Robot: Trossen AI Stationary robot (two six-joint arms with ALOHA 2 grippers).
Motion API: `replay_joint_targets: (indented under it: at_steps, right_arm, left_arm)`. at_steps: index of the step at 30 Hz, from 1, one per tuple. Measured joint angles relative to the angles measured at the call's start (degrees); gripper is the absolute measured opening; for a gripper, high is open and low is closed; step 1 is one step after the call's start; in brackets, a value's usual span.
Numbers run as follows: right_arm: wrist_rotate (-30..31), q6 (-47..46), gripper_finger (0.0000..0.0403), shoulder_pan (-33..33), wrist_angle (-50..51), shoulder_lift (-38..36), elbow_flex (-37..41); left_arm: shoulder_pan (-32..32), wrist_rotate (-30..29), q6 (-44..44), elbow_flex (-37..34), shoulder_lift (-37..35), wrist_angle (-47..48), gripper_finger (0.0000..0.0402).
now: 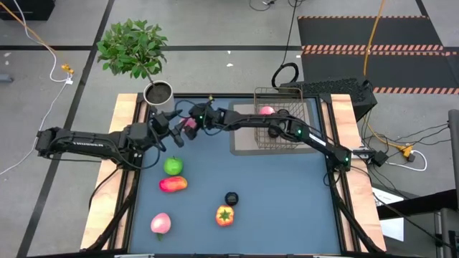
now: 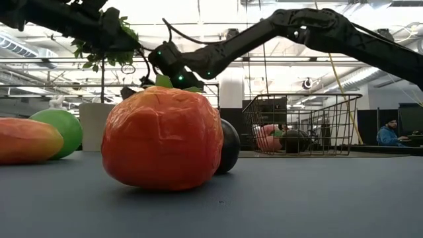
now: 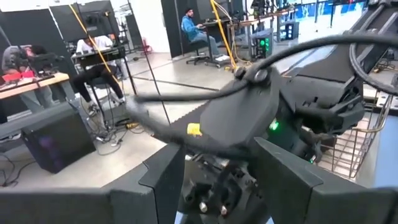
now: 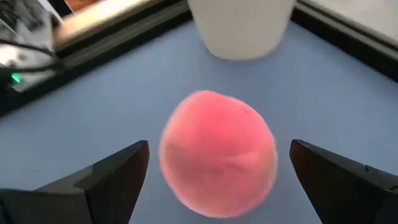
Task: Build produce basket
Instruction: Put the top pink peach into the gold wire basket
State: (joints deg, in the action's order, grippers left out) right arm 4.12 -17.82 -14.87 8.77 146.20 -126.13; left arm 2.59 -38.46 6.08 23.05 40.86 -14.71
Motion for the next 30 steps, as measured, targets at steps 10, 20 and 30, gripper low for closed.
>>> replay_joint_targets:
  at_steps: [10, 20, 30]
  right_arm:
    - [-3.56, 0.32, 0.0364, 0.41, -1.7, 3.8, 0.0]
    - [-4.25, 0.67, 0.0289, 0.33, -5.51, 3.82, 0.02]
    - [-1.62, 8.03, 0.0279, 1.34, 4.15, -2.05, 0.21]
  left_arm:
    - [0.0, 0.96, 0.01, -0.04, 0.04, -0.35, 0.0191]
    - [-0.09, 1.08, -1.39, -0.04, 0.0, 2.73, 0.0191]
    - [-0.11, 2.82, -3.84, -0.04, 0.0, 5.44, 0.0191]
